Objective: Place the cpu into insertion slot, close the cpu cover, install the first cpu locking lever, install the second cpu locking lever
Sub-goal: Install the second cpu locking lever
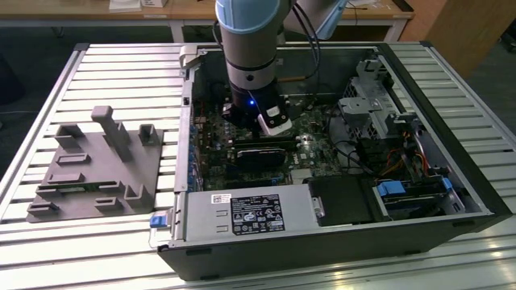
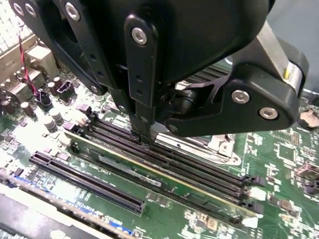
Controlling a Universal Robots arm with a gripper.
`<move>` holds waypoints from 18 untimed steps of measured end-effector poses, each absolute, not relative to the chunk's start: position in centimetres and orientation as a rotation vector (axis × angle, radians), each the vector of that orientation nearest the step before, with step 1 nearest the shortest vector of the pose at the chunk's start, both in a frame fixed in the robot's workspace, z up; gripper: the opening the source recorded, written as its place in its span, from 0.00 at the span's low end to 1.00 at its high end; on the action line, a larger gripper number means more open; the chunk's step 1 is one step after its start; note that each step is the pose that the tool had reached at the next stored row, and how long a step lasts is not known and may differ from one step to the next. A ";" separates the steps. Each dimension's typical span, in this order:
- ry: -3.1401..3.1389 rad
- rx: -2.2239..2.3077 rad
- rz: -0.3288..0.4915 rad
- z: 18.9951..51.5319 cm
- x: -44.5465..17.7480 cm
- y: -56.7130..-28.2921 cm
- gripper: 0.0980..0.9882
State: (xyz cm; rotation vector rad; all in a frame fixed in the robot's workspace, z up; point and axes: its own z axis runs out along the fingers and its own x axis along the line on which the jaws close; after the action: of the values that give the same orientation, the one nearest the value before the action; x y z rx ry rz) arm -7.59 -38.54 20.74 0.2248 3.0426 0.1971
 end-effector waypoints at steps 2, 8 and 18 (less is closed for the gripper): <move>3.042 0.226 0.217 20.7 -7.7 -38.7 0.01; 3.039 0.229 0.288 20.3 -8.1 -39.0 0.01; 3.035 0.232 0.357 20.0 -8.3 -39.6 0.01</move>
State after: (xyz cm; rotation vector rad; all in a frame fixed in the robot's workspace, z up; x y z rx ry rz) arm -8.32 -39.63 19.99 0.2319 3.0354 0.3566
